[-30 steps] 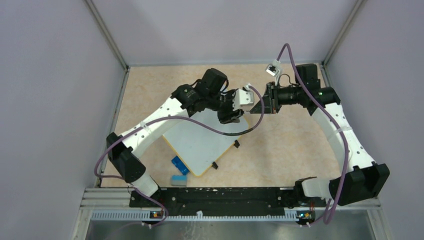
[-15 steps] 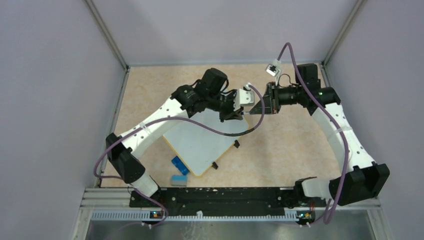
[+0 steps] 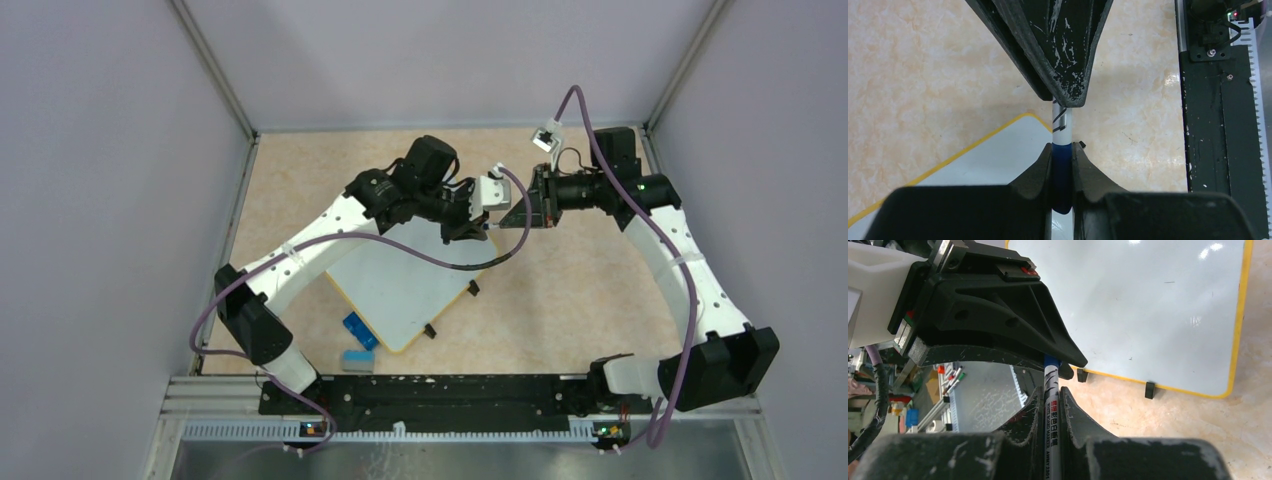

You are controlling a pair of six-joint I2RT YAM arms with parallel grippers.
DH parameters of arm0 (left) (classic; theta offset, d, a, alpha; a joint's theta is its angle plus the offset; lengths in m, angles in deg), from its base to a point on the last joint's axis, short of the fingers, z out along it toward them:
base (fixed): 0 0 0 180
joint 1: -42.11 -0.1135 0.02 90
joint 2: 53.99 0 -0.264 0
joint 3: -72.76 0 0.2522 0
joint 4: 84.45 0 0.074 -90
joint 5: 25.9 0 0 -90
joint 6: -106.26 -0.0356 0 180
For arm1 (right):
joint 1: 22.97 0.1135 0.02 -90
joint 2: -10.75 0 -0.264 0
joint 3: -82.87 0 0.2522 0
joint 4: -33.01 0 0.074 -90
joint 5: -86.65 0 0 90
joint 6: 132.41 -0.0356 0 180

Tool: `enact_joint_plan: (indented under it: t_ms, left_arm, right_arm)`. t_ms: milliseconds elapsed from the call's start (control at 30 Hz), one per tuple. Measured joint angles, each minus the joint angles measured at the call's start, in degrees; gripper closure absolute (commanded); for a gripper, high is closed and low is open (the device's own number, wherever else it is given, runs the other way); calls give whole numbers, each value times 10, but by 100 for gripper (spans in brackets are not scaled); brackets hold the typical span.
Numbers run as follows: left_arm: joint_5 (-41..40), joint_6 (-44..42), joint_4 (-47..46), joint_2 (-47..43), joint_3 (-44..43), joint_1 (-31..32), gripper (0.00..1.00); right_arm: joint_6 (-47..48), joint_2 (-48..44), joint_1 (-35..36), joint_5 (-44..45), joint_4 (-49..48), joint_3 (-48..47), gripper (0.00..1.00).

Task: Write a sentence on the whiteboard
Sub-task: Open the pen cap from the whiteboard marker.

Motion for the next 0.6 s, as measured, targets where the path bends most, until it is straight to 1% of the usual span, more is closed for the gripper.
enact_joint_plan:
  t_ms: [333, 600]
  left_arm:
    - [-4, -3, -3, -2, 3, 0, 100]
    - [-34, -15, -71, -47, 68, 5, 100]
  right_arm:
    - [7, 3, 0, 4, 9, -9, 100]
    - [19, 18, -6, -2, 43, -35, 100]
